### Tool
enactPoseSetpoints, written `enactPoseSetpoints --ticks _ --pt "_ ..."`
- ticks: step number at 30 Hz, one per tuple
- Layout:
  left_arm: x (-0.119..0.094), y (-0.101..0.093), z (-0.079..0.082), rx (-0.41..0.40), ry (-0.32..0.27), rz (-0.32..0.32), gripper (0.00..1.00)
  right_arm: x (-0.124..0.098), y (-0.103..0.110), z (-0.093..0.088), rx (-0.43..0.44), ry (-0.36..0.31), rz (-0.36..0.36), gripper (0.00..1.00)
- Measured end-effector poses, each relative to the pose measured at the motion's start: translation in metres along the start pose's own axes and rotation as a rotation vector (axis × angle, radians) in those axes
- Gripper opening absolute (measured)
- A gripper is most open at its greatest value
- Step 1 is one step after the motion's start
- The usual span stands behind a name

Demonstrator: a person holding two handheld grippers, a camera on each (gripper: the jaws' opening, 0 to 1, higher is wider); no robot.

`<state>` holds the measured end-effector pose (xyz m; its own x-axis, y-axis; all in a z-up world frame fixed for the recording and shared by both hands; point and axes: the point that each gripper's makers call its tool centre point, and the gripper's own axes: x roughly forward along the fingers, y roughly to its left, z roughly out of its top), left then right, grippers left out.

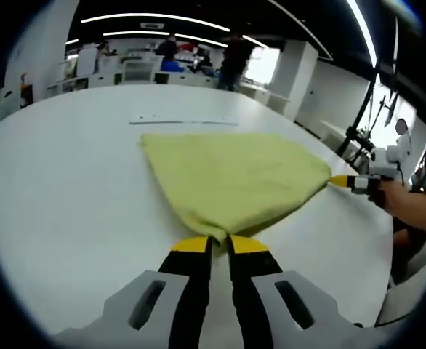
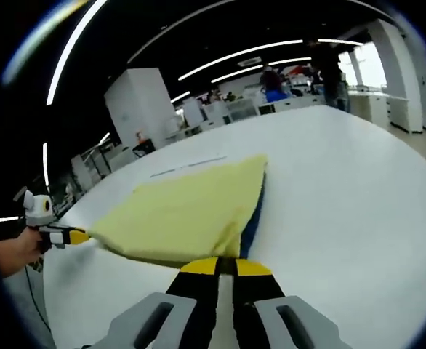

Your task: Fold the garment on the visible template until the final outline fits inside the template.

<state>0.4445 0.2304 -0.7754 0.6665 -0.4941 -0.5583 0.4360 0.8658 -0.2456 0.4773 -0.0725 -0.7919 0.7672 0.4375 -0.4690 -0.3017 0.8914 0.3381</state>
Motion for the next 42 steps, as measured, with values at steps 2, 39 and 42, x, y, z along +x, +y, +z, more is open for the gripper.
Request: enactPoseSetpoints --ticks 2,39,42 --pt "0.001 0.0 0.0 0.0 0.001 -0.003 0.05 0.001 -0.002 0.001 0.014 -0.005 -0.004 0.0" --pt "-0.016 0.015 -0.015 0.064 0.028 -0.01 0.0 -0.032 -0.01 -0.012 -0.435 0.161 0.103 0.0" --pt "-0.018 0.014 -0.019 0.044 0.032 -0.023 0.0 -0.036 -0.005 -0.016 -0.466 0.167 0.132 0.0"
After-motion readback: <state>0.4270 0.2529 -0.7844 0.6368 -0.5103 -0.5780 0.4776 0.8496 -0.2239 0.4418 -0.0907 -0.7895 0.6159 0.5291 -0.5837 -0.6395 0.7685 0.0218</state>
